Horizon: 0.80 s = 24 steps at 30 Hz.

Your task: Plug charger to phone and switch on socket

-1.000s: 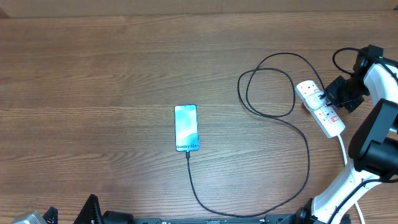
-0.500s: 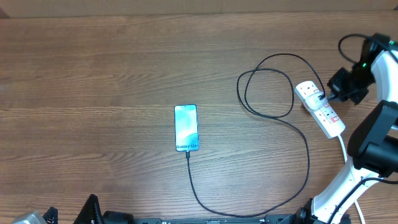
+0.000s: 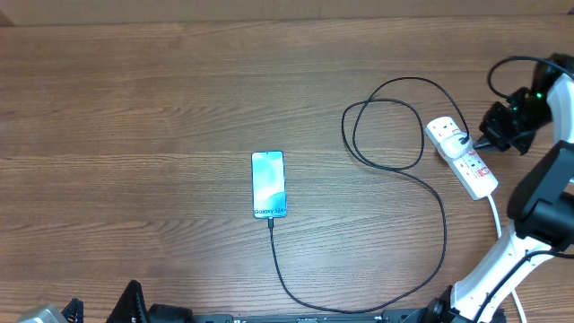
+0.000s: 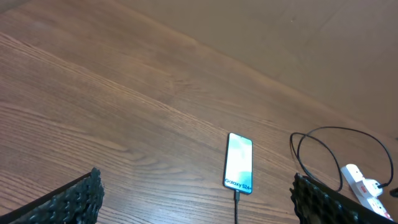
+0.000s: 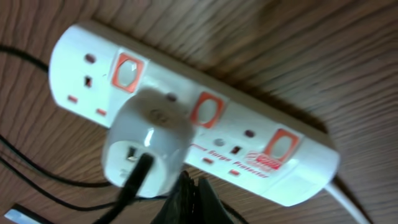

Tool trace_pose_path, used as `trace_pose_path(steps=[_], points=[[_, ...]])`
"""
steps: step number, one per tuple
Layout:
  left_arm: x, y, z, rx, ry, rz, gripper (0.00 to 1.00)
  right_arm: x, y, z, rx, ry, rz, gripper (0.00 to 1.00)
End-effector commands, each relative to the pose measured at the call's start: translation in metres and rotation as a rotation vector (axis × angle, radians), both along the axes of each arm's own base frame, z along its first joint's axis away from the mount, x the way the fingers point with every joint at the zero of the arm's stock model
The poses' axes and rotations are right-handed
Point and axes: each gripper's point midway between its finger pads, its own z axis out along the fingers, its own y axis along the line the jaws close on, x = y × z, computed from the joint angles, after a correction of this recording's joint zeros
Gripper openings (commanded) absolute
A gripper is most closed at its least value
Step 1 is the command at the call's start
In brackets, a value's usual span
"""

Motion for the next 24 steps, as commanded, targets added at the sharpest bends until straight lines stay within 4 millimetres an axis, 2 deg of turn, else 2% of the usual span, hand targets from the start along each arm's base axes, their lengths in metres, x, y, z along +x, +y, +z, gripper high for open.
trace_pose_path(steps=[1, 4, 7, 15, 24], points=[[-0.002, 0.003, 0.000, -0.008, -0.010, 0.024, 1.00, -0.002, -0.020, -0.002, 0.009, -0.032, -0.035, 0.04], [-0.002, 0.003, 0.000, -0.008, -0.010, 0.024, 1.00, 0.005, -0.013, 0.000, 0.090, -0.095, -0.018, 0.04], [-0.002, 0.003, 0.000, -0.008, -0.010, 0.024, 1.00, 0.007, -0.012, -0.003, 0.101, -0.102, -0.012, 0.04], [-0.002, 0.003, 0.000, -0.008, -0.010, 0.024, 1.00, 0.003, 0.000, -0.033, 0.141, -0.015, 0.007, 0.04], [-0.002, 0.003, 0.000, -0.008, -0.010, 0.024, 1.00, 0.005, -0.001, -0.035, 0.135, -0.018, 0.003, 0.04]])
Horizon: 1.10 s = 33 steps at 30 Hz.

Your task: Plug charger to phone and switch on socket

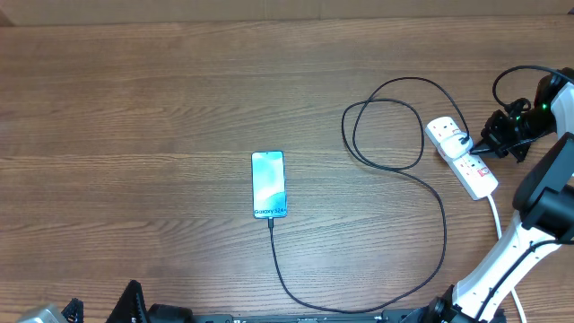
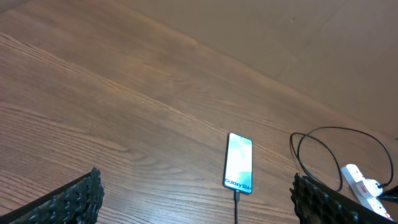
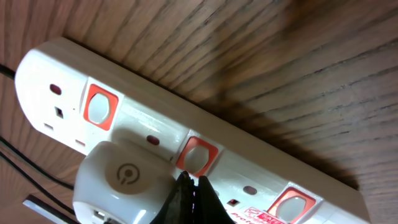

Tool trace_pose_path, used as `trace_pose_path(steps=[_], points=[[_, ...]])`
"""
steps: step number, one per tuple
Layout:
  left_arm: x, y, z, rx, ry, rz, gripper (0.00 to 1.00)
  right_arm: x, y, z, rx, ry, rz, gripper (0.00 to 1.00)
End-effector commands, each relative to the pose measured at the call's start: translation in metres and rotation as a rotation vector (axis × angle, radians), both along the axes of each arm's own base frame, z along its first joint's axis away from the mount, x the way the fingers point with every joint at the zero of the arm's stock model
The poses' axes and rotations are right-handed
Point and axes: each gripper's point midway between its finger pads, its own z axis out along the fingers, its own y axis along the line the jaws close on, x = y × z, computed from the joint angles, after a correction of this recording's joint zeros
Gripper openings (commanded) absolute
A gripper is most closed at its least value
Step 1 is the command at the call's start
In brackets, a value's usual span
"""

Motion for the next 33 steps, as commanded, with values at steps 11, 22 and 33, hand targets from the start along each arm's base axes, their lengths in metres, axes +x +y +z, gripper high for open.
trace_pose_path(steps=[11, 22, 33], points=[[-0.002, 0.003, 0.000, -0.008, -0.010, 0.024, 1.00, 0.002, 0.001, 0.000, 0.000, -0.005, -0.019, 0.04], [-0.002, 0.003, 0.000, -0.008, -0.010, 0.024, 1.00, -0.009, 0.000, -0.027, -0.098, 0.069, -0.022, 0.04], [-0.002, 0.003, 0.000, -0.008, -0.010, 0.024, 1.00, 0.010, -0.045, 0.080, -0.275, -0.057, -0.140, 0.04]])
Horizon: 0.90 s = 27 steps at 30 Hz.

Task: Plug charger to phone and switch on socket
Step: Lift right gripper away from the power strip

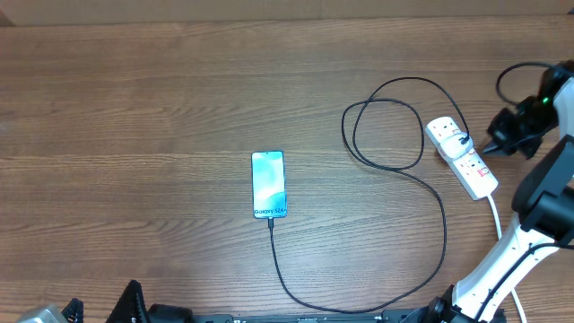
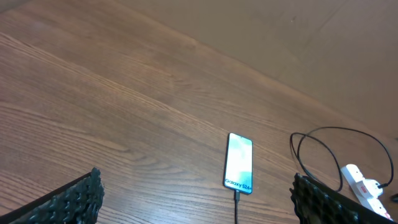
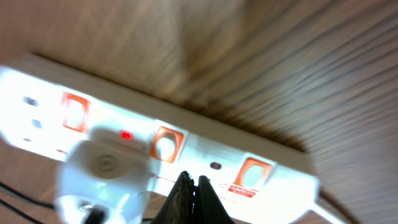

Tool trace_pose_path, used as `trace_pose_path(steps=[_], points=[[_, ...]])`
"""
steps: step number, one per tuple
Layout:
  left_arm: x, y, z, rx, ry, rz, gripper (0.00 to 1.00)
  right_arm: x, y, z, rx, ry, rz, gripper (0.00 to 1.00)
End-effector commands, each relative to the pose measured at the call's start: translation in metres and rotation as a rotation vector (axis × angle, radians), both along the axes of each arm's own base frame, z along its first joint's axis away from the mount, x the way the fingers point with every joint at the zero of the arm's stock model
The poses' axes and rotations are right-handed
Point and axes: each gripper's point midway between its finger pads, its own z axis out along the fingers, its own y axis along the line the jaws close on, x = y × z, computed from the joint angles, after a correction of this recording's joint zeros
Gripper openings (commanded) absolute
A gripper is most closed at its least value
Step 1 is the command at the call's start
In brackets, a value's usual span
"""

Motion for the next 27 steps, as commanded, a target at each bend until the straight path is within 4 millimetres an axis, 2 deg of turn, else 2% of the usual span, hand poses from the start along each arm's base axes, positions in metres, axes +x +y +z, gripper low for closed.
trace_pose_path(steps=[1, 4, 7, 10, 12, 14, 17, 19, 21, 24, 27], points=[[-0.002, 0.003, 0.000, -0.008, -0.010, 0.024, 1.00, 0.017, -0.025, 0.077, -0.145, -0.162, -0.051, 0.04], [-0.002, 0.003, 0.000, -0.008, -0.010, 0.024, 1.00, 0.023, -0.026, 0.125, -0.192, -0.269, -0.079, 0.04], [-0.002, 0.003, 0.000, -0.008, -0.010, 0.033, 1.00, 0.028, -0.017, 0.181, -0.214, -0.435, -0.075, 0.04], [-0.003, 0.005, 0.000, -0.008, -0.010, 0.069, 1.00, 0.032, 0.005, 0.250, -0.200, -0.671, -0.055, 0.04], [-0.004, 0.007, 0.000, -0.007, -0.011, 0.104, 1.00, 0.030, 0.019, 0.303, -0.199, -0.847, -0.070, 0.04], [-0.006, 0.009, 0.000, -0.008, -0.015, 0.134, 1.00, 0.020, 0.035, 0.366, -0.200, -1.056, -0.087, 0.04], [-0.011, 0.010, 0.000, -0.010, -0.032, 0.158, 1.00, -0.007, 0.067, 0.463, -0.202, -1.387, -0.051, 0.04], [-0.016, 0.011, 0.001, -0.012, -0.055, 0.161, 1.00, -0.037, 0.088, 0.525, -0.233, -1.601, -0.012, 0.04], [-0.022, 0.011, 0.001, -0.015, -0.085, 0.160, 1.00, -0.072, 0.107, 0.575, -0.303, -1.785, 0.034, 0.04], [-0.034, 0.011, 0.002, -0.022, -0.140, 0.160, 1.00, -0.117, 0.132, 0.621, -0.390, -1.969, 0.100, 0.05], [-0.047, 0.012, 0.002, -0.028, -0.200, 0.160, 1.00, -0.148, 0.149, 0.636, -0.452, -2.037, 0.147, 0.08]])
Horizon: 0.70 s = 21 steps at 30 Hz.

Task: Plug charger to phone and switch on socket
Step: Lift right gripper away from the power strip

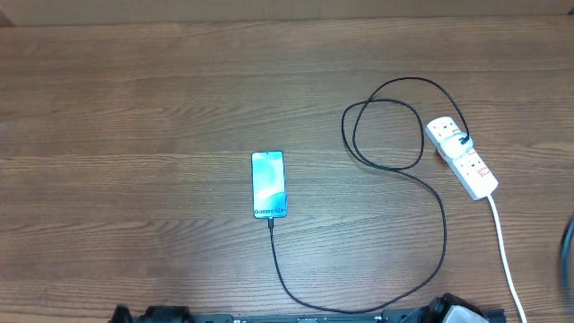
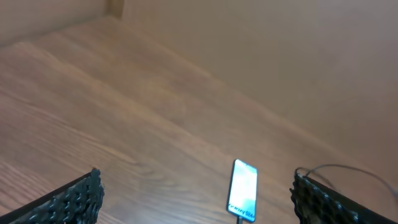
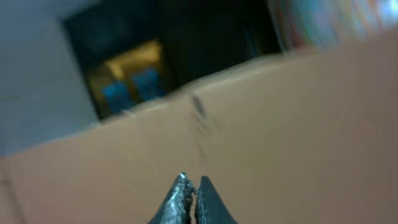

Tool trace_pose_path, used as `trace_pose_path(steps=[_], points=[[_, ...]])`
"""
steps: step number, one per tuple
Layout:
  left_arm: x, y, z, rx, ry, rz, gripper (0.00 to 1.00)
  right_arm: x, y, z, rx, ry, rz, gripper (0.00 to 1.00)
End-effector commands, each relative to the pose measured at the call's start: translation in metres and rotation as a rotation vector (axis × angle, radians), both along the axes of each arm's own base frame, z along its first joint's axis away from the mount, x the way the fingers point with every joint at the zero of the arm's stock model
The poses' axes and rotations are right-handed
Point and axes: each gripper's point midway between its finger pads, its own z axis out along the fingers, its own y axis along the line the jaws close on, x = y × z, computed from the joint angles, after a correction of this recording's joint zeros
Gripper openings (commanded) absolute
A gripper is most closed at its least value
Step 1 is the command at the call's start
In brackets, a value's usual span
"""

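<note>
The phone [image 1: 268, 184] lies screen-up and lit at the table's middle, with the black charger cable [image 1: 443, 235] in its near end. The cable loops right to the white charger plug [image 1: 456, 137] seated in the white power strip [image 1: 463, 158]. The left wrist view shows the phone [image 2: 244, 190] far ahead between the wide-apart fingers of my open left gripper [image 2: 194, 190], which holds nothing. My right gripper [image 3: 191, 185] is shut and empty, facing a cardboard wall [image 3: 298, 124], out of the overhead view.
The strip's white lead [image 1: 504, 251] runs to the near right table edge. A cardboard wall [image 2: 280, 68] borders the far side of the wooden table [image 1: 134, 135]. Small parts of the arm mounts [image 1: 453, 309] show at the bottom edge.
My right gripper was at the power strip, still shut; it has left the overhead view and faces the cardboard wall. The left wrist view now sits higher and farther back from the phone.
My shut right gripper was beside the charger on the strip, then its tips were at the orange switch by the charger. After that a red light showed on the strip. Now both arms are away from the table's middle. The phone stayed plugged throughout.
</note>
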Motion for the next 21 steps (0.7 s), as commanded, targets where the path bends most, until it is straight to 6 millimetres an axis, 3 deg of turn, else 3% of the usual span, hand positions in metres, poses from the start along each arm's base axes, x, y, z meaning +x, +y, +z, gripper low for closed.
trace_pose_path(steps=[1, 4, 8, 11, 16, 21], points=[[-0.017, 0.002, -0.001, -0.012, -0.079, 0.019, 1.00, -0.010, 0.011, -0.003, -0.028, 0.004, 0.020, 0.08], [-0.030, 0.003, -0.004, -0.014, -0.124, 0.019, 1.00, -0.025, 0.032, -0.014, -0.098, 0.024, 0.055, 0.08], [-0.039, 0.002, -0.018, -0.024, -0.069, 0.016, 1.00, -0.043, 0.064, -0.048, -0.149, 0.100, 0.181, 0.08], [-0.038, 0.002, -0.018, -0.024, -0.067, 0.016, 1.00, -0.055, 0.077, -0.072, -0.145, 0.119, 0.243, 0.09], [-0.038, 0.002, -0.019, -0.024, -0.066, 0.016, 1.00, -0.076, 0.081, -0.114, -0.069, 0.108, 0.274, 0.13], [-0.039, 0.002, -0.019, -0.024, -0.065, 0.017, 1.00, -0.106, 0.076, -0.148, -0.074, 0.068, 0.177, 0.18]])
